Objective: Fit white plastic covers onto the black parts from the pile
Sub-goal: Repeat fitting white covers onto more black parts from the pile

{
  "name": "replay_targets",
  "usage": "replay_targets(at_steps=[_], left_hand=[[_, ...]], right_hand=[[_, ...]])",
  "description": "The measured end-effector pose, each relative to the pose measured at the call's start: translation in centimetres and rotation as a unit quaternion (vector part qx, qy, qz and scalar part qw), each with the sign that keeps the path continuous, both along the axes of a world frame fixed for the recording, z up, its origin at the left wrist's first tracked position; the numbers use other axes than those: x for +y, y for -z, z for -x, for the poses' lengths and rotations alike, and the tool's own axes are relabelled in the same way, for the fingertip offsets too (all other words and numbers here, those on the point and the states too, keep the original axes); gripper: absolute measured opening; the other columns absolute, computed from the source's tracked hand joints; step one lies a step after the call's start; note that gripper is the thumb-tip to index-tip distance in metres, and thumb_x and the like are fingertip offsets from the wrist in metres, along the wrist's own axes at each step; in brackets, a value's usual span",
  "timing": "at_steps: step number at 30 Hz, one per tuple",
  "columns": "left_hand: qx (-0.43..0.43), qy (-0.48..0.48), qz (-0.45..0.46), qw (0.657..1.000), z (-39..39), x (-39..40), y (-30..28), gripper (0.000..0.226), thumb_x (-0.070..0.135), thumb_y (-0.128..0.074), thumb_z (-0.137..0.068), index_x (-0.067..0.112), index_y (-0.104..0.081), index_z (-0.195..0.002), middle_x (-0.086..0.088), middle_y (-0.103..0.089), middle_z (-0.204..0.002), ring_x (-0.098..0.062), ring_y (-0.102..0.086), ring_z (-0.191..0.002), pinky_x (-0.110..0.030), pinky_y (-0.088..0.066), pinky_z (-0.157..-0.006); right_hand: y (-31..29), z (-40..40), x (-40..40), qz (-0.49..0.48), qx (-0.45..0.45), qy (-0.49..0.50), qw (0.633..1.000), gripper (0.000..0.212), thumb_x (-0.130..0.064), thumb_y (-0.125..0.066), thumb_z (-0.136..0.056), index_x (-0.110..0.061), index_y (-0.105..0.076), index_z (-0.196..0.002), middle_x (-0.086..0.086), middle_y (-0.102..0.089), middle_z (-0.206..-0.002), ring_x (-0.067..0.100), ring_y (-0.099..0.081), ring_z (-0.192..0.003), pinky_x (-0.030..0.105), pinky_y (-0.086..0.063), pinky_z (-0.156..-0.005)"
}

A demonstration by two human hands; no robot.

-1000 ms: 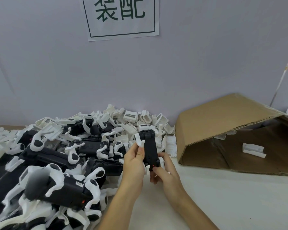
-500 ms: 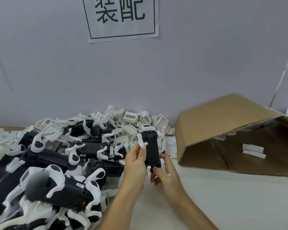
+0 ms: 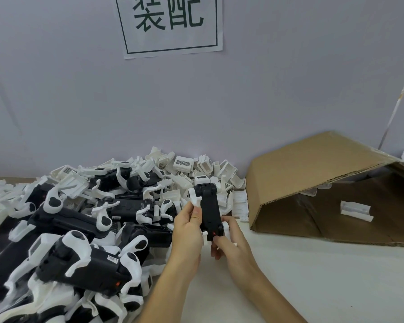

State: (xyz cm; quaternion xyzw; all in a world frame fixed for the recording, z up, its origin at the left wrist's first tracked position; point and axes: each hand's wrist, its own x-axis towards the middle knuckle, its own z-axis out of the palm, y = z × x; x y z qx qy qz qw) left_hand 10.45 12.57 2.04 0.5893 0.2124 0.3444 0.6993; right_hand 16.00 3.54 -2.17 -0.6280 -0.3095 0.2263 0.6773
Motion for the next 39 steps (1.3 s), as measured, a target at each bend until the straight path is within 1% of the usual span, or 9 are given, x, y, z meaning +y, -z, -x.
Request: replay_targets(at_steps=[6,10,13,16,19,24,33,36,39], left_hand=[[0.001,0.017,-0.002,1.000,0.1,-0.3,0.0,0.040,0.016,-0.039,-0.108,0.023,-0.069,-0.083,-0.012,-0.067,-0.079,-0.035,-0.062,-0.073,-0.047,-0.045,-0.060],[0.006,0.022,-0.006,1.000,0.1,0.0,0.0,0.030,0.021,-0.042,-0.107,0.013,-0.066,-0.091,-0.017,-0.065,-0.081,-0.035,-0.060,-0.073,-0.040,-0.042,-0.056],[-0.009,0.016,-0.008,1.000,0.1,0.0,-0.1,0.028,0.022,-0.048,-0.105,0.001,-0.065,-0.097,-0.020,-0.067,-0.089,-0.031,-0.061,-0.088,-0.046,-0.047,-0.078],[-0.005,0.017,0.001,1.000,0.1,-0.3,-0.5,0.035,0.020,-0.046,-0.106,0.019,-0.077,-0.089,-0.006,-0.077,-0.096,-0.016,-0.070,-0.097,-0.034,-0.048,-0.083],[-0.001,0.006,0.022,1.000,0.1,-0.2,-0.9,0.032,0.018,-0.047,-0.104,0.020,-0.077,-0.094,-0.003,-0.078,-0.101,-0.015,-0.071,-0.101,-0.035,-0.049,-0.092],[0.033,0.010,-0.020,0.999,0.2,-0.3,-0.8,0.029,0.030,-0.051,-0.102,0.014,-0.075,-0.097,-0.002,-0.078,-0.092,-0.011,-0.074,-0.091,-0.037,-0.050,-0.093],[-0.006,0.071,0.144,0.987,0.4,0.2,-0.8,0.049,0.034,-0.041,-0.097,0.000,-0.075,-0.097,-0.019,-0.074,-0.103,-0.028,-0.069,-0.092,-0.028,-0.050,-0.069],[0.003,0.062,0.169,0.984,0.5,0.2,-0.8,0.052,0.046,-0.055,-0.093,0.001,-0.074,-0.107,-0.021,-0.074,-0.105,-0.033,-0.073,-0.095,-0.037,-0.059,-0.078],[-0.017,0.021,0.154,0.988,0.3,0.2,-1.0,0.050,0.041,-0.054,-0.098,-0.002,-0.063,-0.122,-0.020,-0.074,-0.104,-0.029,-0.073,-0.092,-0.040,-0.056,-0.087]], right_hand=[[0.1,-0.1,-0.1,0.020,-0.023,0.012,0.999,0.027,-0.011,-0.049,-0.101,-0.032,-0.050,-0.117,0.006,-0.063,-0.092,0.011,-0.057,-0.067,0.025,-0.049,-0.065],[-0.3,0.2,-0.1,0.011,-0.030,0.023,0.999,0.024,-0.016,-0.053,-0.100,-0.034,-0.049,-0.115,0.002,-0.066,-0.098,0.011,-0.063,-0.073,0.025,-0.050,-0.066],[-0.4,0.3,0.1,-0.025,-0.029,0.064,0.997,0.024,-0.023,-0.057,-0.094,-0.034,-0.050,-0.113,-0.007,-0.066,-0.109,0.008,-0.066,-0.088,0.021,-0.054,-0.069],[-0.4,0.2,0.4,-0.072,-0.046,0.151,0.985,0.031,-0.004,-0.059,-0.097,-0.029,-0.053,-0.113,-0.013,-0.065,-0.110,0.006,-0.066,-0.091,0.031,-0.060,-0.071],[-0.3,0.2,0.4,-0.081,-0.115,0.239,0.961,0.038,-0.003,-0.061,-0.095,-0.036,-0.050,-0.112,-0.031,-0.061,-0.103,0.005,-0.064,-0.081,0.039,-0.059,-0.072],[-0.3,0.2,0.2,-0.065,-0.291,0.330,0.895,0.040,-0.007,-0.060,-0.091,-0.032,-0.049,-0.121,-0.019,-0.060,-0.109,-0.013,-0.053,-0.101,-0.001,-0.036,-0.085],[0.0,0.3,0.3,-0.037,-0.511,0.307,0.802,0.041,-0.007,-0.073,-0.084,-0.021,-0.061,-0.121,0.001,-0.049,-0.113,0.015,-0.056,-0.092,0.015,-0.047,-0.078],[-0.1,0.6,-0.1,-0.053,-0.542,0.226,0.808,0.043,-0.009,-0.054,-0.084,-0.021,-0.059,-0.125,0.001,-0.047,-0.122,0.009,-0.053,-0.106,0.011,-0.042,-0.090],[-0.3,0.6,-0.3,-0.085,-0.432,0.227,0.869,0.059,0.002,-0.045,-0.070,-0.025,-0.056,-0.121,-0.007,-0.050,-0.117,0.005,-0.053,-0.106,0.008,-0.041,-0.082]])
